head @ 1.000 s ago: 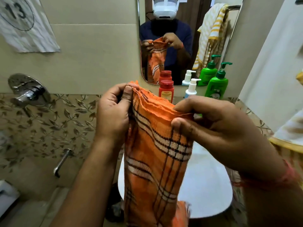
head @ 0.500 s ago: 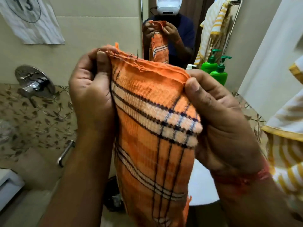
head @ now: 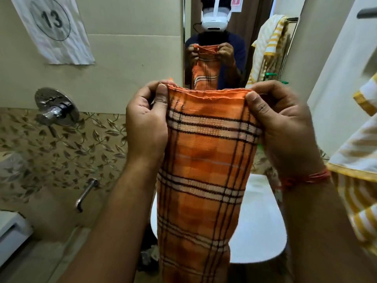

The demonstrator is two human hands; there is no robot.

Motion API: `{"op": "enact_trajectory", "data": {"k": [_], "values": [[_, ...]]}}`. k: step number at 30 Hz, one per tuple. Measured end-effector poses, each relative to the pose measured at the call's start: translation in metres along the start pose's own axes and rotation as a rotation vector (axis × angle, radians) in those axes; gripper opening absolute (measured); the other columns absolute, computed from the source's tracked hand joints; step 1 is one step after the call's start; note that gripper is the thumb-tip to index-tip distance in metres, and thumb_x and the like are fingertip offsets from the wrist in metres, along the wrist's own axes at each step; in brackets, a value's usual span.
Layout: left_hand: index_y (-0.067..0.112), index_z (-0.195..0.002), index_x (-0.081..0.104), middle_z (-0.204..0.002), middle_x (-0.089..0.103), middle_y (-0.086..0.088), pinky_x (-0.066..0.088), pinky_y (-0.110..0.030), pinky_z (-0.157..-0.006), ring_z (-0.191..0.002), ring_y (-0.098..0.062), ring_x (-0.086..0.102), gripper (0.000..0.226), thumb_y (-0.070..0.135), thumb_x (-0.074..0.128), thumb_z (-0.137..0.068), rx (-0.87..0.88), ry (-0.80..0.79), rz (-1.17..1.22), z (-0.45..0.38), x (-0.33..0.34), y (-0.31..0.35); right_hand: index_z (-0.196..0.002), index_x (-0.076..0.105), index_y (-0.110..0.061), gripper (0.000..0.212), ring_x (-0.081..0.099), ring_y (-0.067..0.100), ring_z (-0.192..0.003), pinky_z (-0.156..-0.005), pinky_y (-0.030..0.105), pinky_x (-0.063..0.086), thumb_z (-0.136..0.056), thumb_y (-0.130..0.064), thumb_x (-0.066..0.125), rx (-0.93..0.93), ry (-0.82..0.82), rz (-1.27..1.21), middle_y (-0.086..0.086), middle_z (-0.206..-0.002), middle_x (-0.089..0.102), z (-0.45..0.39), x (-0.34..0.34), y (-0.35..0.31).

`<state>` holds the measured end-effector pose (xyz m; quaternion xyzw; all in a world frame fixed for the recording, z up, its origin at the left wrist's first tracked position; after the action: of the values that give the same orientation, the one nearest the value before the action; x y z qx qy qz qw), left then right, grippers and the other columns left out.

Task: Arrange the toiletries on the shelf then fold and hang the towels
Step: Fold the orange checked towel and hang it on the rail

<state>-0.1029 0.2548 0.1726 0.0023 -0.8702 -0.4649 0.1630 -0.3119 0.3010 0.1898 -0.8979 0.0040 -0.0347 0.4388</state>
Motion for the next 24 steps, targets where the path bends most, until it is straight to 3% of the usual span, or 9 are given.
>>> {"op": "enact_trajectory", "data": {"k": [5, 10, 14, 19, 24], "values": [[0.02, -0.104, 0.071, -0.097, 0.077, 0.006, 0.056, -0.023, -0.078, -0.094, -0.01, 0.073, 0.016, 0.019, 0.055, -0.103, 0.037, -0.088, -0.059, 0.008, 0.005, -0.003, -0.101, 0.061, -0.01, 0.007, 0.062, 0.002, -0.077, -0.067, 0.014, 0.05, -0.097, -0.005, 0.057, -0.103, -0.069, 0.354, -0.001, -0.086, 0.064, 0.0, -0.019, -0.004], [0.017, -0.107, 0.071, -0.098, 0.077, 0.01, 0.056, -0.019, -0.079, -0.098, -0.007, 0.073, 0.016, 0.018, 0.055, -0.102, 0.029, -0.102, -0.064, 0.013, 0.005, -0.004, -0.101, 0.062, -0.012, 0.008, 0.062, 0.004, -0.083, -0.07, 0.014, 0.051, -0.096, -0.007, 0.06, -0.149, -0.136, 0.581, -0.006, -0.092, 0.066, 0.004, -0.027, -0.01], [0.02, -0.104, 0.071, -0.096, 0.077, 0.009, 0.056, -0.018, -0.079, -0.096, -0.008, 0.073, 0.016, 0.017, 0.055, -0.102, 0.039, -0.132, -0.046, 0.014, 0.007, -0.003, -0.1, 0.063, -0.014, 0.008, 0.065, 0.008, -0.083, -0.069, 0.019, 0.053, -0.095, -0.008, 0.061, -0.159, -0.112, 0.61, -0.005, -0.09, 0.066, 0.005, -0.033, -0.011], [0.019, -0.104, 0.071, -0.096, 0.077, 0.009, 0.057, -0.022, -0.08, -0.097, -0.01, 0.073, 0.016, 0.014, 0.056, -0.101, 0.038, -0.2, -0.023, 0.013, 0.011, -0.006, -0.097, 0.063, -0.014, 0.006, 0.067, 0.026, -0.088, -0.071, 0.039, 0.059, -0.094, -0.01, 0.063, -0.155, -0.09, 0.622, 0.002, -0.096, 0.061, -0.002, -0.046, -0.006], [0.022, -0.101, 0.072, -0.09, 0.078, 0.011, 0.057, -0.02, -0.076, -0.091, -0.008, 0.074, 0.017, 0.011, 0.059, -0.099, 0.064, -0.183, -0.059, 0.011, 0.015, -0.008, -0.095, 0.064, -0.018, 0.013, 0.068, 0.027, -0.092, -0.07, 0.034, 0.059, -0.09, -0.008, 0.068, -0.123, -0.039, 0.574, 0.001, -0.108, 0.053, -0.006, -0.053, 0.003]]}}
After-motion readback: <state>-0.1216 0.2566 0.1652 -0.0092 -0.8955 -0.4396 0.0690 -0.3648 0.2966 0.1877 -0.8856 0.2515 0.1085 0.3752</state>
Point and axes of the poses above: each hand's wrist, its own z-axis away from the middle knuckle, its own x-axis out of the palm, y = z × x, the point moved 3 cm from there along -z, towards the middle knuckle
